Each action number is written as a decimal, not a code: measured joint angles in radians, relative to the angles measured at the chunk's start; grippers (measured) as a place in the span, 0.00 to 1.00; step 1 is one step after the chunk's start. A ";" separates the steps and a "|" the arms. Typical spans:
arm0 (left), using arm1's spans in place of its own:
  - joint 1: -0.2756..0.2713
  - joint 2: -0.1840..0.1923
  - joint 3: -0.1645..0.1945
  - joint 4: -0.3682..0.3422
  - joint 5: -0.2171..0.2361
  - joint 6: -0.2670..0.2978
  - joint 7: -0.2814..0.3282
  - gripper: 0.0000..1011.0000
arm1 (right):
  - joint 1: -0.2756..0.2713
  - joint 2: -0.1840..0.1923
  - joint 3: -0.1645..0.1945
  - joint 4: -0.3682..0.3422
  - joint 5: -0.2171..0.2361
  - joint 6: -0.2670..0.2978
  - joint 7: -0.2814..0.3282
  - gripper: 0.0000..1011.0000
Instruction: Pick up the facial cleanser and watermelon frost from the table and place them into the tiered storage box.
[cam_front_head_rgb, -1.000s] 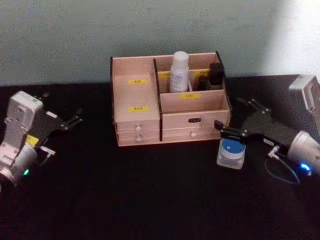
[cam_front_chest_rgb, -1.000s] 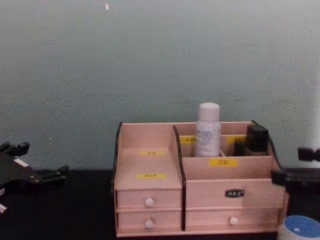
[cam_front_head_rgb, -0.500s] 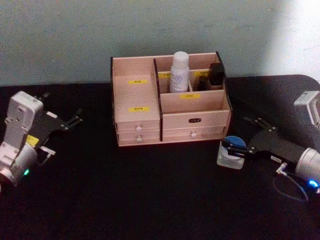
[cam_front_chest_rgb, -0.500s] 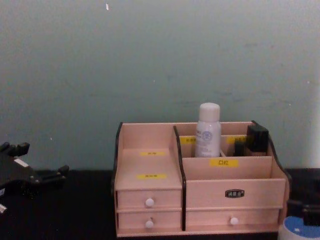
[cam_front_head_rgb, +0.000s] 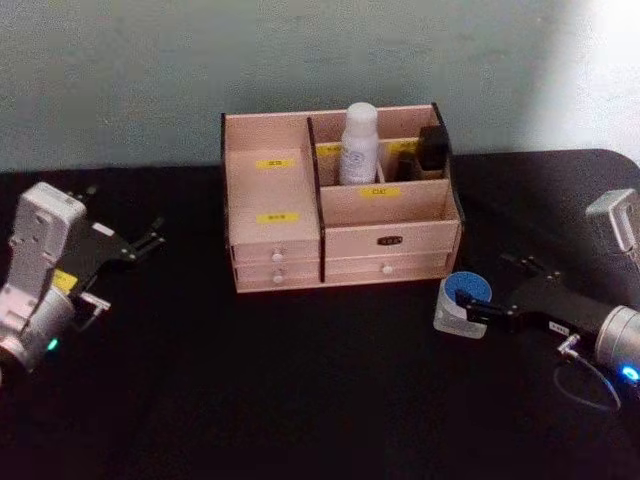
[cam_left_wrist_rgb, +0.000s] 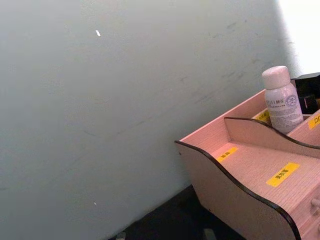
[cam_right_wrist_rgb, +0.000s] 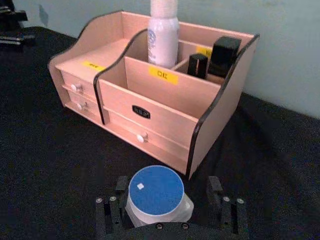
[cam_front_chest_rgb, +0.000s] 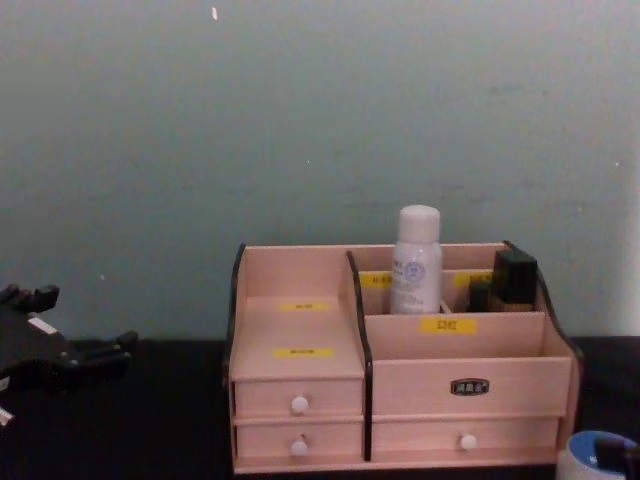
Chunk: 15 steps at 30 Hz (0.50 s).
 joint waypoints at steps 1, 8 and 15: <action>0.000 0.000 0.000 0.000 0.000 0.000 0.000 0.99 | 0.002 0.000 -0.001 0.002 0.002 0.004 0.000 0.99; 0.000 0.000 0.000 0.000 0.000 0.000 0.000 0.99 | 0.009 0.002 -0.006 0.012 0.024 0.024 0.007 0.99; 0.000 0.000 0.000 0.000 0.000 0.000 0.000 0.99 | 0.011 0.007 -0.010 0.015 0.043 0.021 0.017 0.99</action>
